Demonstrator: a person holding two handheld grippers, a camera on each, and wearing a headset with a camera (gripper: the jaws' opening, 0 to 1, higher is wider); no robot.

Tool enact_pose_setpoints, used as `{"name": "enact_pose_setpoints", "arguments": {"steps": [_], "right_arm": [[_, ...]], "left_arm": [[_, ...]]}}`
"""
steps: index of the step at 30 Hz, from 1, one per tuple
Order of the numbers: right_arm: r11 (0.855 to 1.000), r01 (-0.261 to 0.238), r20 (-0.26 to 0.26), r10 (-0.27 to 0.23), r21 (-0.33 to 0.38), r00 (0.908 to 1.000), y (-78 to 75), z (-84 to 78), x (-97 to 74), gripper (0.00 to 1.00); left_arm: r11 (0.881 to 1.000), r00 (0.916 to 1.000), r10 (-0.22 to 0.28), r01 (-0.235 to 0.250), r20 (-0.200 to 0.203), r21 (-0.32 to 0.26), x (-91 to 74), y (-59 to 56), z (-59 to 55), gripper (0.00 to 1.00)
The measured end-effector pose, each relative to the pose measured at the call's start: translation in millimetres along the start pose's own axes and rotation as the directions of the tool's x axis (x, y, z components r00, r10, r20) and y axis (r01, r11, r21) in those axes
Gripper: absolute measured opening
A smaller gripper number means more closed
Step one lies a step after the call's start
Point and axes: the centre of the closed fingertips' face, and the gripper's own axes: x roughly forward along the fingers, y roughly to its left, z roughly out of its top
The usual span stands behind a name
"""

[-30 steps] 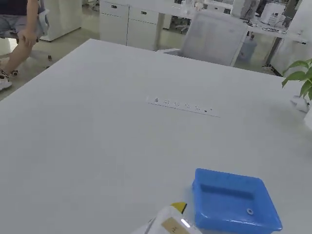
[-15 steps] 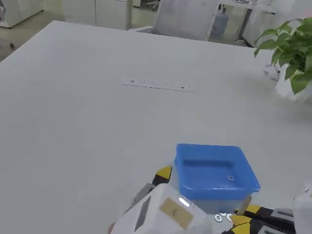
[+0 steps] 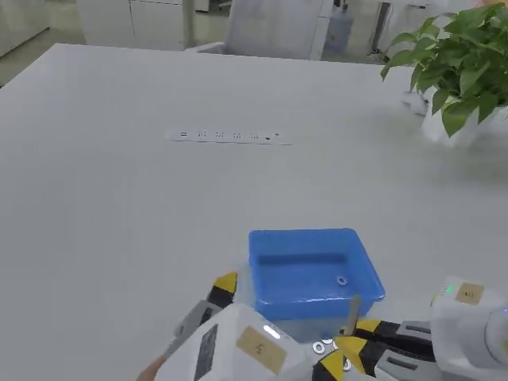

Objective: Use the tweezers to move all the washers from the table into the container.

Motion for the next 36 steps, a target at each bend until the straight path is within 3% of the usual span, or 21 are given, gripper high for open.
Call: {"name": "enact_pose_setpoints", "arguments": {"steps": [3,5,6,7,8,11,13,15,17,19,23,26,30,31,32,33,35,36], "right_arm": [[0.998,-0.051,0.002,0.051,-0.02,0.9987,-0.9,1.1,1.4,0.03],[0.995,-0.096,0.003,0.096,-0.032,0.9953,0.0,1.2,2.3,0.03],[0.993,-0.109,0.002,0.109,-0.037,0.9941,-0.6,1.3,3.0,0.03],[0.99,-0.134,-0.001,0.134,-0.054,0.991,1.0,0.9,4.6,0.03],[0.983,-0.161,-0.008,0.161,-0.087,0.9869,3.1,0.6,5.1,0.03],[0.967,-0.213,-0.028,0.211,-0.141,0.9771,5.5,-0.1,5.1,0.03],[0.958,-0.238,-0.032,0.236,-0.16,0.9713,6.8,-0.4,4.6,0.03],[0.955,-0.25,-0.036,0.248,-0.16,0.9681,4.2,-1.0,3.5,0.03],[0.952,-0.256,-0.038,0.253,-0.167,0.9667,2.6,-2.4,2.2,0.03],[0.954,-0.257,-0.042,0.254,-0.152,0.9664,1.3,-3.6,0.1,0.03],[0.969,-0.209,-0.045,0.204,-0.133,0.9779,-4.3,-5.8,-3.3,0.03],[0.978,-0.176,-0.043,0.172,-0.11,0.9842,-5.2,-6.1,-3.5,0.03],[0.975,-0.161,-0.063,0.153,-0.15,0.9862,-0.9,-6.5,-3.3,0.03],[0.976,-0.161,-0.063,0.153,-0.15,0.9862,-1.1,-5.7,-3.1,0.03],[0.977,-0.159,-0.065,0.151,-0.143,0.9864,-1.6,-5.7,-3.0,0.03],[0.978,-0.156,-0.066,0.148,-0.137,0.9868,-3.4,-5.3,-2.7,0.03],[0.981,-0.153,-0.062,0.147,-0.122,0.9872,-3.2,-4.6,-2.1,0.03],[0.982,-0.152,-0.059,0.146,-0.114,0.9875,-3.2,-4.5,-2.1,0.03]], "left_arm": [[0.995,0.9952,0.095,-0.095,-0.024,-0.04,-3.5,20.5,-5.9,0.77],[0.987,0.9917,0.128,-0.126,0.014,-0.1,-6.0,26.7,-1.1,0.81],[0.976,0.9873,0.15,-0.14,0.051,-0.164,-8.6,30.7,4.7,0.83],[0.973,0.9857,0.155,-0.142,0.065,-0.18,-9.5,32.2,6.8,0.85],[0.965,0.9794,0.176,-0.152,0.1,-0.212,-12.7,36.7,12.7,0.84],[0.948,0.964,0.227,-0.187,0.138,-0.257,-19.3,46.8,18.5,0.85],[0.944,0.9646,0.228,-0.185,0.133,-0.272,-18.2,47.2,17.4,0.87],[0.946,0.9646,0.241,-0.21,0.106,-0.246,-16.5,47.3,13.4,0.89],[0.949,0.9627,0.26,-0.242,0.073,-0.201,-17.2,48.9,9.2,0.9],[0.947,0.9598,0.268,-0.247,0.083,-0.205,-18.3,49.6,11.0,0.9],[0.94,0.9583,0.268,-0.238,0.099,-0.245,-19.9,51.4,11.5,0.92],[0.944,0.9645,0.242,-0.208,0.107,-0.257,-16.8,46.8,13.1,0.93],[0.949,0.9607,0.253,-0.223,0.115,-0.222,-17.7,48.4,16.0,0.93],[0.947,0.9585,0.261,-0.231,0.114,-0.223,-18.5,50.5,15.7,0.92],[0.937,0.9532,0.278,-0.242,0.119,-0.252,-19.8,54.0,15.7,0.92],[0.93,0.954,0.271,-0.225,0.129,-0.291,-18.6,52.1,16.6,0.92],[0.937,0.9557,0.273,-0.237,0.111,-0.257,-15.3,52.3,16.1,0.9],[0.945,0.9586,0.276,-0.258,0.069,-0.203,-13.0,50.9,10.5,0.9]]}}
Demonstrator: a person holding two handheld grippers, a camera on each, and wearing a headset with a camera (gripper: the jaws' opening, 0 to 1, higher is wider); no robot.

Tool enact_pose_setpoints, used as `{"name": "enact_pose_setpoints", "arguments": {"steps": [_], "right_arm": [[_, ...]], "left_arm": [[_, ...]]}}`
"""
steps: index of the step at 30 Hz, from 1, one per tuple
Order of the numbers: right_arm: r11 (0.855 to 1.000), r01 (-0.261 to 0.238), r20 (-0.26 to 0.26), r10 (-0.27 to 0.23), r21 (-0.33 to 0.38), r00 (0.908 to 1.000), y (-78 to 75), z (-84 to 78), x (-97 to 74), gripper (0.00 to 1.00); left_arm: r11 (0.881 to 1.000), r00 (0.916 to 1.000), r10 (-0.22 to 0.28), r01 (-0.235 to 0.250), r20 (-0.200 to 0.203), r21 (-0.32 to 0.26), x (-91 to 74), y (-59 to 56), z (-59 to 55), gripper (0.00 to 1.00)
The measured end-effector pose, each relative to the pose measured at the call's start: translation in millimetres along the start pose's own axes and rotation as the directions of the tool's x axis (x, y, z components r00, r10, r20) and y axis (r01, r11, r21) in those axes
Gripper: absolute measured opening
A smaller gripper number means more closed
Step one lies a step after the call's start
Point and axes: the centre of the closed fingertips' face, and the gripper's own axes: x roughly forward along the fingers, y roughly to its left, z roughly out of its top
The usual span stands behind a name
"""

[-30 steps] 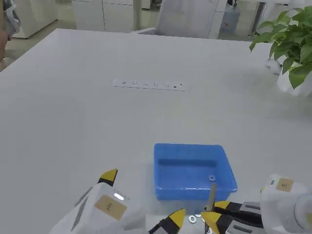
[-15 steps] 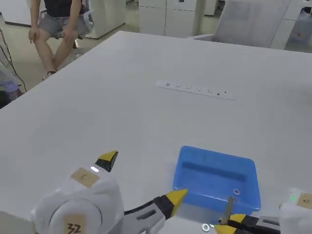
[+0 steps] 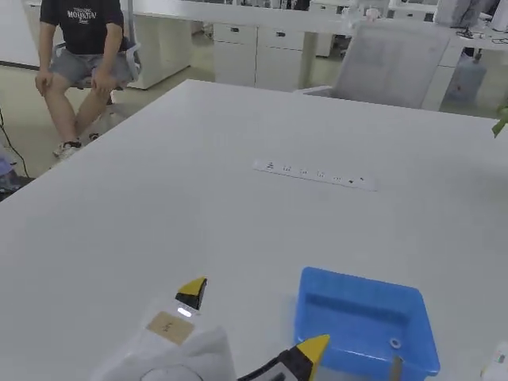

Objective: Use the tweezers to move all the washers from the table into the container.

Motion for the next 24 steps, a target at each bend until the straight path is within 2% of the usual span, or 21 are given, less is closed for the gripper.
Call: {"name": "enact_pose_setpoints", "arguments": {"steps": [1,2,3,4,5,7,8,9,10,11,12,14,15,17,20,22,24], "right_arm": [[1.0,0.002,0.002,-0.002,0.004,1.0,-0.9,0.0,-0.3,0.03],[1.0,0.004,0.006,-0.004,0.01,1.0,-1.4,-0.5,-1.2,0.03],[1.0,0.004,0.008,-0.004,0.012,1.0,-1.5,-0.6,-1.4,0.03],[1.0,0.003,0.016,-0.004,0.022,0.9999,-2.0,-1.0,-2.1,0.03],[0.999,0.001,0.021,-0.001,0.033,0.9998,-3.5,-1.2,-2.6,0.03],[0.999,-0.003,0.022,0.002,0.041,0.9998,-4.9,-1.3,-3.4,0.03],[0.999,-0.001,0.02,0.0,0.035,0.9998,-5.8,-1.7,-4.3,0.03],[1.0,0.014,0.02,-0.014,0.011,0.9997,-9.3,-1.3,-5.6,0.03],[1.0,0.014,0.027,-0.014,-0.001,0.9995,-11.4,0.8,-8.5,0.03],[1.0,0.01,0.037,-0.01,0.003,0.9993,-12.5,3.5,-10.7,0.03],[1.0,0.006,0.071,-0.007,0.011,0.9975,-15.5,10.1,-13.4,0.03],[0.999,-0.003,0.1,-0.001,0.034,0.995,-21.2,15.6,-16.4,0.03],[0.998,-0.017,0.131,0.009,0.055,0.9914,-23.8,21.5,-18.9,0.03],[0.998,-0.038,0.16,0.029,0.055,0.9867,-27.6,27.3,-22.7,0.03],[0.997,-0.074,0.175,0.068,0.027,0.9822,-25.8,31.1,-26.4,0.03],[0.997,-0.08,0.169,0.078,0.007,0.9825,-25.9,31.7,-29.9,0.03],[0.997,-0.075,0.184,0.073,0.008,0.9802,-26.3,37.0,-36.7,0.03]], "left_arm": [[0.999,0.9992,-0.03,0.031,-0.025,0.029,0.6,-7.3,-3.8,0.91],[0.997,0.9988,-0.04,0.042,-0.026,0.069,1.5,-10.1,-3.1,0.9],[0.997,0.9993,-0.033,0.034,-0.019,0.071,0.9,-9.2,-1.4,0.87],[0.998,0.9995,-0.03,0.03,-0.007,0.058,-0.3,-8.1,0.3,0.86],[1.0,0.9995,-0.026,0.025,0.017,0.01,-1.1,-5.1,2.9,0.85],[0.999,0.9998,-0.012,0.013,0.016,-0.049,-2.4,0.4,1.2,0.86],[0.998,0.9998,-0.01,0.011,0.019,-0.057,-2.8,1.8,1.7,0.86],[0.997,0.9994,-0.011,0.014,0.034,-0.075,-3.9,1.0,4.6,0.87],[0.995,0.9968,-0.022,0.029,0.077,-0.09,-3.4,-1.9,12.0,0.89],[0.996,0.9932,-0.022,0.031,0.114,-0.078,-4.4,-2.1,18.9,0.91],[0.997,0.9933,-0.02,0.029,0.114,-0.074,-5.0,-1.9,19.0,0.92],[0.997,0.9944,-0.01,0.018,0.105,-0.078,-5.8,0.2,17.2,0.92],[0.995,0.9951,-0.002,0.011,0.099,-0.096,-6.2,2.9,15.5,0.92],[0.995,0.9961,0.023,-0.015,0.085,-0.098,-6.8,8.0,12.7,0.92],[0.994,0.9959,0.038,-0.03,0.082,-0.107,-7.6,13.5,10.7,0.91],[0.993,0.9951,0.044,-0.034,0.089,-0.111,-8.2,14.9,11.9,0.91],[0.993,0.9956,0.036,-0.025,0.086,-0.118,-7.0,14.5,10.5,0.9]]}}
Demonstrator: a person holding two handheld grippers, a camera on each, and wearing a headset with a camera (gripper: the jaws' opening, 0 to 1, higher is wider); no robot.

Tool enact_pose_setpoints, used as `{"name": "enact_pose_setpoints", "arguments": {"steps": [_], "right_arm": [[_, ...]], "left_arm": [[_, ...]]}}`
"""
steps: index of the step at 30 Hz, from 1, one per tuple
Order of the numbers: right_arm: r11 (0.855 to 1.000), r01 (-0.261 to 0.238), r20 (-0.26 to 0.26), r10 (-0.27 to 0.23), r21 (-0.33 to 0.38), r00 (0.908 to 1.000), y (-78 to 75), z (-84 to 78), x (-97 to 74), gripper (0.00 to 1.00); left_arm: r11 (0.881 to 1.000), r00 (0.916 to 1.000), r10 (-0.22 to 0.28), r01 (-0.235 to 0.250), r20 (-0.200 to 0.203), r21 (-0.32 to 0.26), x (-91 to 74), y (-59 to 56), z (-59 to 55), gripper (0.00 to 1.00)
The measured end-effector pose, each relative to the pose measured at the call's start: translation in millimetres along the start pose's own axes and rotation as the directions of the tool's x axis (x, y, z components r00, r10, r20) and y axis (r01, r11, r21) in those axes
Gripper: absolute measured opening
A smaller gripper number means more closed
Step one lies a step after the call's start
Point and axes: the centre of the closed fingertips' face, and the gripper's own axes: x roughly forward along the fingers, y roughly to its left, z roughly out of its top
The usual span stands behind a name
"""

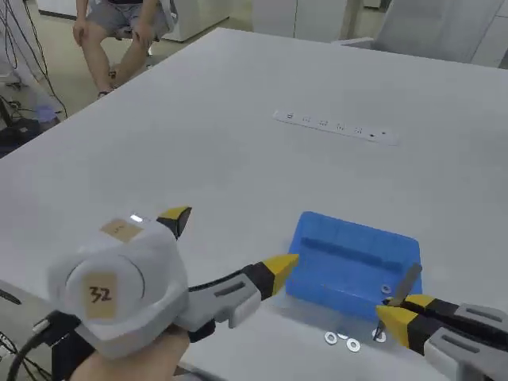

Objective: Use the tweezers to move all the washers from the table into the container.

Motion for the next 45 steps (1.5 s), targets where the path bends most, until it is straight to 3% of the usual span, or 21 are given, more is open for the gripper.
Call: {"name": "enact_pose_setpoints", "arguments": {"steps": [5,7,12,15,22,27,34,45], "right_arm": [[0.998,0.05,0.044,-0.052,0.037,0.9977,-2.9,15.3,-9.3,0.03],[0.997,0.066,0.061,-0.069,0.041,0.9958,-1.0,20.9,-13.3,0.03],[0.992,0.114,0.057,-0.117,0.058,0.9914,-6.3,22.7,-16.8,0.03],[0.989,0.123,0.092,-0.13,0.085,0.9872,-12.7,35.0,-17.3,0.03],[0.984,0.149,0.112,-0.16,0.103,0.9807,-33.9,52.5,1.9,0.03],[0.98,0.157,0.12,-0.171,0.121,0.9779,-43.9,57.4,16.6,0.03],[0.977,0.168,0.101,-0.182,0.13,0.9781,-49.0,51.9,32.9,0.03],[0.963,0.191,0.063,-0.206,0.188,0.9764,-65.1,22.7,49.3,0.03]], "left_arm": [[0.998,0.9974,-0.063,0.062,-0.035,-0.019,3.4,-11.4,-7.1,0.9],[0.998,0.997,-0.066,0.067,-0.04,0.006,3.8,-14.3,-7.9,0.89],[0.997,0.9966,-0.077,0.077,-0.027,-0.005,2.4,-18.9,-5.8,0.88],[0.997,0.9969,-0.077,0.077,-0.014,-0.028,2.0,-19.7,-3.9,0.88],[0.993,0.9926,-0.121,0.121,-0.01,-0.012,2.7,-28.5,-2.4,0.86],[0.991,0.9912,-0.13,0.129,-0.028,-0.024,3.3,-29.7,-5.2,0.85],[0.986,0.9848,-0.167,0.167,-0.046,-0.012,4.5,-36.7,-7.5,0.84],[0.98,0.9768,-0.198,0.198,-0.082,-0.001,5.5,-41.7,-13.5,0.81]]}}
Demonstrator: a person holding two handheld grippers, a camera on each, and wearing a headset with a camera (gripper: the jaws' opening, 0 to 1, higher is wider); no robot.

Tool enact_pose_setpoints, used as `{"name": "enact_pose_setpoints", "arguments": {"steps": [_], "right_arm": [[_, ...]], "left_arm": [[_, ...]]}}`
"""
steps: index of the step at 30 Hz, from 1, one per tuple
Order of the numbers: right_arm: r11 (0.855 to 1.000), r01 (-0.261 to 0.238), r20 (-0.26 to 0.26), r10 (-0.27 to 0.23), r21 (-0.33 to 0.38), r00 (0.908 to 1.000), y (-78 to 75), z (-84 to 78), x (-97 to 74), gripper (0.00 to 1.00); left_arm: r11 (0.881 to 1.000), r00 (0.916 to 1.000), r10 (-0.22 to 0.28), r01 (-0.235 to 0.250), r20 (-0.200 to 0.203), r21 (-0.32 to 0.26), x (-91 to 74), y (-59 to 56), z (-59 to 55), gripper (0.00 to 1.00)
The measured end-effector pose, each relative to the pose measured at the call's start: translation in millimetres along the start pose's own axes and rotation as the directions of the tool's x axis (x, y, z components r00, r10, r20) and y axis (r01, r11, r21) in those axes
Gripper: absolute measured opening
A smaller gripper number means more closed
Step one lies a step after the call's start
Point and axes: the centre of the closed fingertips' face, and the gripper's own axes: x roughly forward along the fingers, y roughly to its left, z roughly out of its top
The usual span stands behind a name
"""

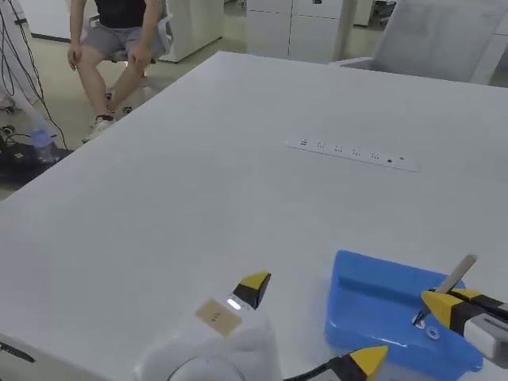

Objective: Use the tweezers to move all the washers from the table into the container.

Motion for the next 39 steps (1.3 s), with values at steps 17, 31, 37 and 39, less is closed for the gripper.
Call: {"name": "enact_pose_setpoints", "arguments": {"steps": [17,31,37,39], "right_arm": [[1.0,0.006,-0.029,-0.006,-0.005,0.9996,-8.8,-18.8,17.9,0.03],[0.999,-0.001,-0.006,0.0,-0.037,1.0,-9.0,-16.4,13.7,0.04],[1.0,-0.005,0.037,0.006,-0.023,0.9993,-6.2,-5.7,5.1,0.04],[1.0,-0.012,0.059,0.013,-0.023,0.9981,-1.8,0.2,0.0,0.04]], "left_arm": [[1.0,0.9997,0.008,-0.008,-0.024,-0.006,-0.9,2.7,-5.8,0.79],[1.0,0.9991,0.004,-0.004,-0.042,0.001,-1.3,1.6,-9.7,0.78],[1.0,0.9993,0.001,-0.001,-0.038,-0.004,-1.1,1.6,-9.3,0.78],[1.0,0.9993,0.0,0.0,-0.038,-0.007,-1.0,1.4,-9.2,0.78]]}}
